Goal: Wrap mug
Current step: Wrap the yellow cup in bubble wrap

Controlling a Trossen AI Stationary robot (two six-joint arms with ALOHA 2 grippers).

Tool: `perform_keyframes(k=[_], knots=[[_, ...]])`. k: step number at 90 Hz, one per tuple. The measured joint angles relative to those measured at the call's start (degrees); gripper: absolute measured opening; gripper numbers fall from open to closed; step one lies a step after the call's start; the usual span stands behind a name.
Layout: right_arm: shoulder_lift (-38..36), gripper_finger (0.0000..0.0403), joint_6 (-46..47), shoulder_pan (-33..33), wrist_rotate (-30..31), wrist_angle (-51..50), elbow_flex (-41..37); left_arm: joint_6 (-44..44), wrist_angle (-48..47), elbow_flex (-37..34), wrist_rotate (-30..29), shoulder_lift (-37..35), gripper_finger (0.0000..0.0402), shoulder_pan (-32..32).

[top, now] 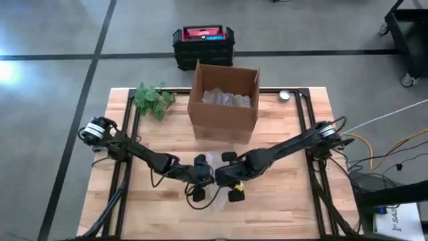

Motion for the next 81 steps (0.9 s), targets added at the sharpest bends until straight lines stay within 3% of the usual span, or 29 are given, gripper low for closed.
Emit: perform_keyframes(k=[18,26,44,58,81], knots=[[-3.6,0.0014,-0.3,-1.1,14.2,-1.4,-0.2,0.0,0.0,0.0,0.0,0.0,0.0024,0.0],[-2.9,0.0014,0.4,-2.9,16.5,-3.5,-0.2,-0.3,0.0,0.0,0.0,0.0,0.0024,0.0],[2.7,0.0014,1.6,-6.4,14.9,-6.1,-0.6,-0.4,0.2,0.0,0.0,0.0,0.0024,-0.2],[5.4,0.0014,-1.1,-6.7,2.4,-4.0,-0.5,-0.4,0.2,0.0,0.0,0.0,0.0024,-0.2],[2.5,0.0014,0.0,-3.7,1.3,-2.8,-0.5,-0.4,0.3,0.0,0.0,0.0,0.0024,-0.2]])
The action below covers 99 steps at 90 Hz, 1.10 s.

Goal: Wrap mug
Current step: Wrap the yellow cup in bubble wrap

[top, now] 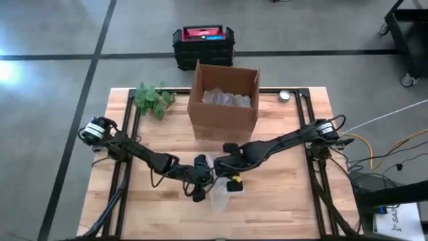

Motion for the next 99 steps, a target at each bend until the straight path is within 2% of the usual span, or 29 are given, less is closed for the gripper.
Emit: perform_keyframes(k=[41,77,88,94,99], knots=[[0.1,0.0014,0.3,2.6,-0.2,1.0,0.1,-0.2,0.1,0.0,-0.4,0.0,0.0024,0.0],[10.0,0.0013,2.1,3.9,0.3,3.9,-0.1,-0.2,-0.2,0.0,-0.4,-0.1,0.0024,0.0],[10.1,0.0013,2.2,3.9,0.2,4.1,-0.1,-0.5,-5.2,0.4,-0.5,-2.9,0.0024,0.0],[9.3,0.0013,2.3,3.9,0.2,4.3,-0.2,-0.8,-7.7,0.8,-2.1,-5.3,0.0024,0.0],[8.9,0.0013,2.2,3.9,0.2,4.6,-0.3,-1.4,-9.5,0.9,-5.8,-6.8,0.0024,0.0]])
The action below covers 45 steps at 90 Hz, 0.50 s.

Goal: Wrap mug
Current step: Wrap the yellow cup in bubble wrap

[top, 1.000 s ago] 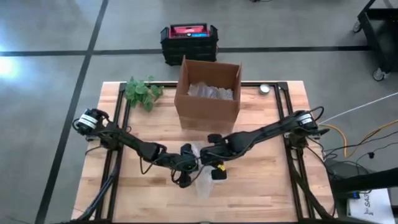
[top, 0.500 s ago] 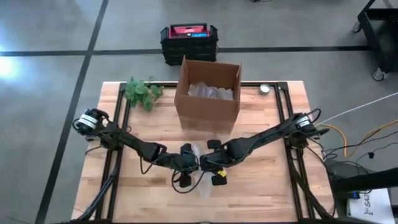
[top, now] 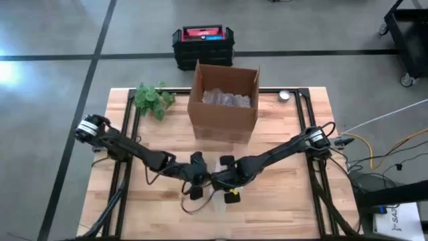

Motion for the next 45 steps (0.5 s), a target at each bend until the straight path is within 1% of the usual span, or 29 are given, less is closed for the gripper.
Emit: perform_keyframes(k=[11,15,19,31,36,45], knots=[[-1.1,0.0013,-0.3,0.0,-0.4,1.3,-0.3,-0.2,-2.0,-2.0,-11.1,-0.2,0.0024,0.4],[-1.2,0.0013,-0.5,0.0,-0.4,1.8,-0.3,-0.2,-0.7,-2.7,-12.5,0.6,0.0024,1.3],[-1.3,0.0013,-0.5,0.0,-0.4,2.2,-0.3,-0.3,2.7,-3.1,-10.8,1.4,0.0024,2.2],[-1.3,0.0014,-0.7,0.0,-0.4,2.3,-0.3,1.9,14.7,-3.5,0.5,3.8,0.0022,3.4],[-1.4,0.0014,-0.8,0.0,-0.4,2.3,-0.3,3.2,17.5,-3.3,2.2,4.5,0.0022,3.1],[-1.4,0.0014,-1.0,0.0,-0.2,2.3,-0.3,3.9,18.0,-2.3,4.4,5.9,0.0022,3.1]])
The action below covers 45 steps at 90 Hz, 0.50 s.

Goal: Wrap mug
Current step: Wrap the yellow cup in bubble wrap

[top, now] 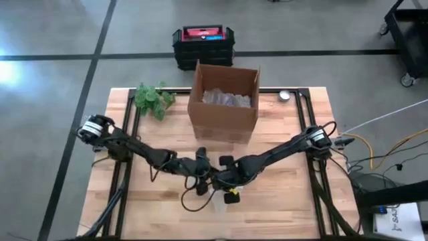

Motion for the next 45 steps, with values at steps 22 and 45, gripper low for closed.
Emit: perform_keyframes(k=[22,45], knots=[[-0.4,0.0014,-0.3,0.2,-0.4,-0.9,0.0,-1.0,1.1,1.3,1.9,4.4,0.0022,-0.1],[-7.9,0.0014,1.0,0.3,-0.1,-6.7,0.3,-1.1,0.9,1.3,2.2,5.0,0.0021,0.0]])
